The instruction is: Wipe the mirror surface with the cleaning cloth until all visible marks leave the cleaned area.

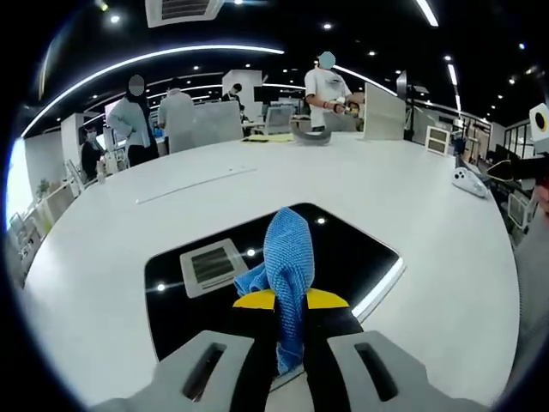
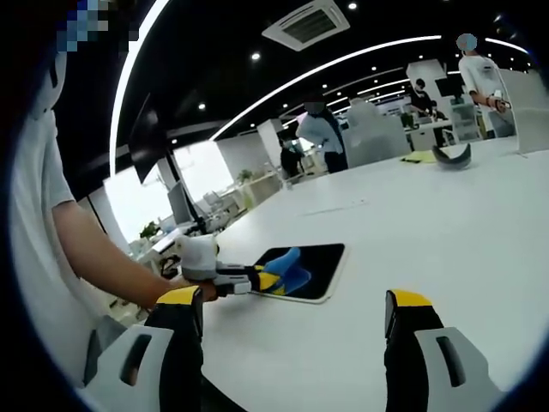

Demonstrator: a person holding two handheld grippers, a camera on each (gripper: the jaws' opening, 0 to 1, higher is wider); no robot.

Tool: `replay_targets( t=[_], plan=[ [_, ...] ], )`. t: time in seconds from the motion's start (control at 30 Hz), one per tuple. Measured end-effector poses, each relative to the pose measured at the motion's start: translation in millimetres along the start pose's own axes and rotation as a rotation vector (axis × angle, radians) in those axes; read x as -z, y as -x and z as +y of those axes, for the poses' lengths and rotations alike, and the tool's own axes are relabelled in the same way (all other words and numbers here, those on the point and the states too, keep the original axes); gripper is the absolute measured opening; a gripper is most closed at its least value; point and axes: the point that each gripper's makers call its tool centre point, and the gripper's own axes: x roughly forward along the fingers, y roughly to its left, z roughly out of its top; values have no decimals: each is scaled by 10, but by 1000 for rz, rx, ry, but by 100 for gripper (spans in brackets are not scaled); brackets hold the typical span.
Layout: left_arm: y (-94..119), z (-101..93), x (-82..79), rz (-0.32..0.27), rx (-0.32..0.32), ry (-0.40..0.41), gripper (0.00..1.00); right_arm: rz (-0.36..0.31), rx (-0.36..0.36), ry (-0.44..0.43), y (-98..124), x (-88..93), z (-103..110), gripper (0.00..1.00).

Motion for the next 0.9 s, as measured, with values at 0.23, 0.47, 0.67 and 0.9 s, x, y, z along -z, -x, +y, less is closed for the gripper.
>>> replay_targets(
  t=[0.23,0.47,0.67,0.9],
  plan=[
    [-33,54,-22,-3,-8,4,7,4,-1,-3,-15,7,-5,87],
    [-72,110,-39,-3,-6,-1,7,6,-2,-4,-31,15,-8,87],
    [-96,149,-53,-5,-17,1,7,7,-5,-7,-42,23,-4,87],
    [-140,224,-84,-8,-24,2,7,14,-3,-1,-46,45,-9,87]
  ],
)
